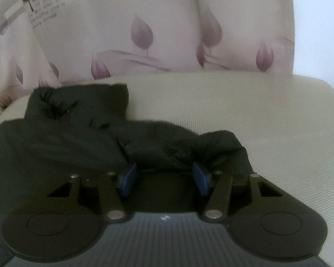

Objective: Fold large clothes

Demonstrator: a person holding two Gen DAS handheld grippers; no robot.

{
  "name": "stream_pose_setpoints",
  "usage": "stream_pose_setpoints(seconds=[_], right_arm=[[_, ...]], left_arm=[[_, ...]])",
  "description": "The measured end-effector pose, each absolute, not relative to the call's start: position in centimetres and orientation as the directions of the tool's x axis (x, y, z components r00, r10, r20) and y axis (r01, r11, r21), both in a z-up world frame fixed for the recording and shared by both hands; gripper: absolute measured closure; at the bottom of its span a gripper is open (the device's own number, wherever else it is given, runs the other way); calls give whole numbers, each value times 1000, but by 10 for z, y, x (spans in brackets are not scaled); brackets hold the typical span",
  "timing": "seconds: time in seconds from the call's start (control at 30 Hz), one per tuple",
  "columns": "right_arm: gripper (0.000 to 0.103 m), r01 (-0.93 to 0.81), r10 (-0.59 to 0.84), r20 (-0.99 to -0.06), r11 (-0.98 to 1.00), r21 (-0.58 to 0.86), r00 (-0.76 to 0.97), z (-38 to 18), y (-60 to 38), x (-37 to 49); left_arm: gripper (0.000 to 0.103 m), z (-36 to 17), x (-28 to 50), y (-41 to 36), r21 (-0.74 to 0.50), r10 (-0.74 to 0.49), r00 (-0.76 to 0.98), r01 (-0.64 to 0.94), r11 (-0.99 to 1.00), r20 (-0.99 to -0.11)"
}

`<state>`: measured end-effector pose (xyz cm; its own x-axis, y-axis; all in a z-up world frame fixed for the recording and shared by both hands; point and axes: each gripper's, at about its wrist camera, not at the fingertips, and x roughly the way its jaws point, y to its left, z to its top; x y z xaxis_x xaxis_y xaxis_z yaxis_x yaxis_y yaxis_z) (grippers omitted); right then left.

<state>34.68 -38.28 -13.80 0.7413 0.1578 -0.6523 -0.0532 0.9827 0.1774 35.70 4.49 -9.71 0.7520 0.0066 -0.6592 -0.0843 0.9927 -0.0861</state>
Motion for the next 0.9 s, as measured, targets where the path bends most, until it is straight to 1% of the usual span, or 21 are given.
stream_pose_setpoints(seconds=[0.13,0.33,0.6,0.77,0.83,0.9], right_arm=[[49,-39,168,-655,977,207,736,-144,-386,350],[49,-41,176,-626,974,224,760,-149,-388,347],[49,-37,139,-613,984,175,778,-152,-380,347],[49,-38,130,-609,986,161,782,-153,-378,347],[49,-36,114,-611,990,138,784,-153,-375,347],[48,-37,116,-620,990,139,776,-152,-376,349]], left_arm=[[70,-105,360,50,-124,-5,752,-102,987,-659],[70,-113,352,55,-165,-31,787,-91,982,-616],[71,-118,353,55,-190,-37,807,-94,977,-589],[71,-118,353,54,-186,-33,808,-96,978,-589],[70,-116,354,51,-155,-13,803,-98,983,-595],[70,-112,356,43,-98,21,796,-101,990,-605]])
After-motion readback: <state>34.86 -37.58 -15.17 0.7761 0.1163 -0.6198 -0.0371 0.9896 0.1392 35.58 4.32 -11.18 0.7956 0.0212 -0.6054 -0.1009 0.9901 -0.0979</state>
